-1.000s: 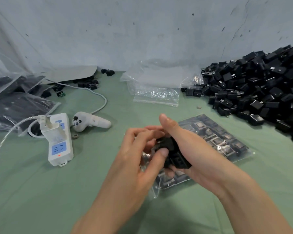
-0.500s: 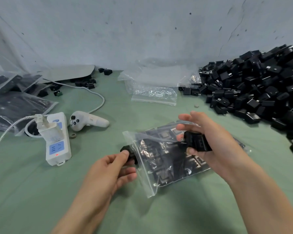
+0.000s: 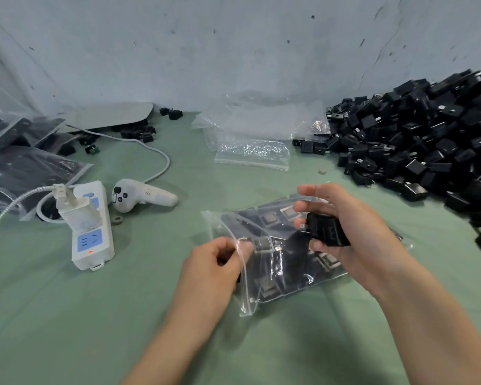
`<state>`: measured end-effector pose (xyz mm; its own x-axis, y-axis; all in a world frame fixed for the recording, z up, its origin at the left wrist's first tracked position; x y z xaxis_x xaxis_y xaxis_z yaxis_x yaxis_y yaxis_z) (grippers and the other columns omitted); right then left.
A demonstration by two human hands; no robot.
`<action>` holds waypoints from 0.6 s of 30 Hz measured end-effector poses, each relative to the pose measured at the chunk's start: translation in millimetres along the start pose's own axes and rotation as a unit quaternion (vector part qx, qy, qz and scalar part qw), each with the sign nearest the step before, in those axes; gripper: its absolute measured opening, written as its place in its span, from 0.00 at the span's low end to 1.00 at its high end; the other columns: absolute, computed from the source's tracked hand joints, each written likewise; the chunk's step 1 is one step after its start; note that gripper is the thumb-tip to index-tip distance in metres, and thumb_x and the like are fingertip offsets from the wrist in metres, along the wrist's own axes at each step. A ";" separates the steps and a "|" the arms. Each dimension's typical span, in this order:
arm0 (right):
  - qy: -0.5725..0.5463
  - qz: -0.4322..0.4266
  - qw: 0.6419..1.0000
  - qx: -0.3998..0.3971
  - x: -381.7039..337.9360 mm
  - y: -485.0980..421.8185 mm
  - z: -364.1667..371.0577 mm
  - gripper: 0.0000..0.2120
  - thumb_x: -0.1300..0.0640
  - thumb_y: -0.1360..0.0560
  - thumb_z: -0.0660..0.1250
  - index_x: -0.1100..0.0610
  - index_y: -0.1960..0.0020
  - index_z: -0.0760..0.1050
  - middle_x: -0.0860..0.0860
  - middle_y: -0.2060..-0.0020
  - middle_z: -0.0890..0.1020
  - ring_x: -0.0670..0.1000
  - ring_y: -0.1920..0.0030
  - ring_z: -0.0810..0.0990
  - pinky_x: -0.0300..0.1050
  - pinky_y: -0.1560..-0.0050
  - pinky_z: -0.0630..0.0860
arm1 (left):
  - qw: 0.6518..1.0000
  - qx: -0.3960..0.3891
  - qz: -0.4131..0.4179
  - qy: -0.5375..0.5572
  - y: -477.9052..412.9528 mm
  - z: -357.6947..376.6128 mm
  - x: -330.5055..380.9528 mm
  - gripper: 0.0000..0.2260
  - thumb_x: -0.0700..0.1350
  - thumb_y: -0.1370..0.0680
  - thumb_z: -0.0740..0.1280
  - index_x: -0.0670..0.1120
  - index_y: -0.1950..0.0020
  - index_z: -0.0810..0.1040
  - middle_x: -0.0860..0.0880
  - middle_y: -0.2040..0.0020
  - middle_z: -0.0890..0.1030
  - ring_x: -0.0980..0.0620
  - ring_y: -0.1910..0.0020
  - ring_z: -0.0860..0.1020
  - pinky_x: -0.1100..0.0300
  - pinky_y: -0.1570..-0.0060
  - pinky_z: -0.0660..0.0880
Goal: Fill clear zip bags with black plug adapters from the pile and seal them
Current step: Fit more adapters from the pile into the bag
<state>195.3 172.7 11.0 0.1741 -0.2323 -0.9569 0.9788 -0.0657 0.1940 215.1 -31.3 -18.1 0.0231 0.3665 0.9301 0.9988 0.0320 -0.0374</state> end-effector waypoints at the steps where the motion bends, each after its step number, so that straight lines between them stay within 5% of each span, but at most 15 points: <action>1: -0.003 -0.002 1.000 -0.001 -0.1 0.0 -0.1 0.11 0.52 0.22 0.64 0.54 0.44 0.81 0.52 0.59 0.84 0.50 0.64 0.81 0.41 0.75 0.69 | 1.000 0.006 0.005 -0.013 1.9 -0.7 -1.3 0.08 0.54 0.23 0.69 0.52 0.58 0.84 0.56 0.66 0.83 0.58 0.70 0.75 0.62 0.66 0.74; 7: -0.019 -0.013 1.000 0.000 0.5 -1.0 1.7 0.10 0.52 0.22 0.65 0.54 0.46 0.82 0.52 0.60 0.84 0.50 0.65 0.80 0.40 0.75 0.70 | 0.980 -0.172 -0.061 0.077 5.5 37.0 5.1 0.13 0.47 0.17 0.61 0.56 0.54 0.85 0.55 0.74 0.73 0.58 0.77 0.69 0.69 0.77 0.65; 10: -0.027 -0.014 1.000 0.000 0.7 -1.8 -1.1 0.10 0.52 0.23 0.65 0.54 0.47 0.83 0.52 0.59 0.84 0.51 0.64 0.81 0.41 0.75 0.71 | 0.994 -0.076 -0.058 0.048 -2.6 -0.2 -7.7 0.12 0.43 0.19 0.62 0.55 0.53 0.83 0.53 0.76 0.70 0.56 0.79 0.64 0.67 0.79 0.61; 13: -0.036 -0.015 0.999 -0.001 -1.2 -3.3 -3.3 0.10 0.52 0.23 0.65 0.55 0.46 0.82 0.52 0.59 0.84 0.52 0.63 0.80 0.41 0.75 0.71 | 0.994 0.050 0.014 -0.101 5.7 -48.3 -10.5 0.04 0.52 0.23 0.64 0.59 0.52 0.78 0.54 0.75 0.69 0.57 0.77 0.64 0.67 0.77 0.61; 18: -0.040 -0.018 0.999 0.008 0.4 -4.0 -3.8 0.10 0.53 0.23 0.65 0.55 0.47 0.82 0.52 0.59 0.84 0.51 0.63 0.80 0.41 0.75 0.71 | 0.951 -0.016 0.032 -0.308 4.4 -22.8 -9.6 0.10 0.64 0.25 0.63 0.63 0.49 0.68 0.57 0.63 0.71 0.61 0.64 0.72 0.60 0.64 0.65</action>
<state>191.9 176.5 9.0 0.1294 -0.3070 -0.9429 0.9823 -0.0905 0.1643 220.2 -55.8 -18.8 0.0645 0.8415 0.5364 0.9972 -0.0340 -0.0665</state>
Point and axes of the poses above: each hand's wrist, its own y-axis away from the middle knuckle, its own z-axis out of the palm, x = y × z, the point moved 9 cm from there along -y, towards the middle knuckle
